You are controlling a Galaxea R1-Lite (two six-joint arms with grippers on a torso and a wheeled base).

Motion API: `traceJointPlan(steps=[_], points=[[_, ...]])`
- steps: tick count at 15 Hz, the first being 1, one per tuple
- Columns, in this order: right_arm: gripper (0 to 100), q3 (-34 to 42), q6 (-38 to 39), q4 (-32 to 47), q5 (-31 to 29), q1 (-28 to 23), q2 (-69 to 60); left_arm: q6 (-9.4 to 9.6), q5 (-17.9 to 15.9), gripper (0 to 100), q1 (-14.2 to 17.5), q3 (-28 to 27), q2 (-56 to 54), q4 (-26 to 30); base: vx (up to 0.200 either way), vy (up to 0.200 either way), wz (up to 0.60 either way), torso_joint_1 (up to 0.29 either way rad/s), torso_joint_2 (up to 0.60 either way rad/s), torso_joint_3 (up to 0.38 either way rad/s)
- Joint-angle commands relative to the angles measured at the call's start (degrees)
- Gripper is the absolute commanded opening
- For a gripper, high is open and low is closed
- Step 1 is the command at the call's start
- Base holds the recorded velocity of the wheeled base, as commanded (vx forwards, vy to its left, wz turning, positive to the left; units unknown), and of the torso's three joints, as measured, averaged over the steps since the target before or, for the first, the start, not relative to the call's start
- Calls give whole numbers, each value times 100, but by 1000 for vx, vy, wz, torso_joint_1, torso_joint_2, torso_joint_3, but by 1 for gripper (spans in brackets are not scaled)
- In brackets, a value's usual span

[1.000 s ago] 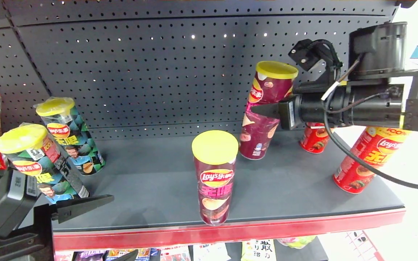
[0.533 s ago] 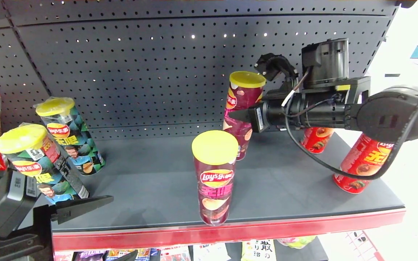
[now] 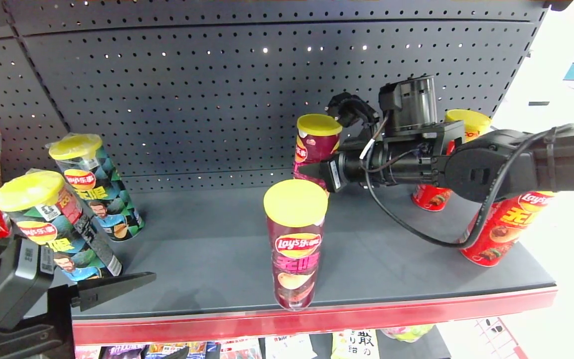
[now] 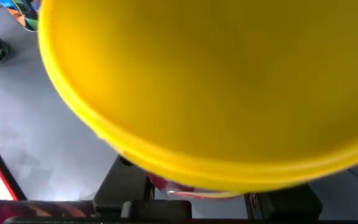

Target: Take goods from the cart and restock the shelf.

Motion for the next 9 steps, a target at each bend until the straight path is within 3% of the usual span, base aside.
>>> traceJointPlan(steps=[1, 9], points=[[0, -12, 6, 1, 1, 81, 102, -9, -1, 100, 9, 7, 8, -1, 0, 0, 0, 0, 0, 0], [0, -65, 6, -307, -95, 151, 340, -9, -1, 100, 9, 7, 17, -1, 0, 0, 0, 0, 0, 0]])
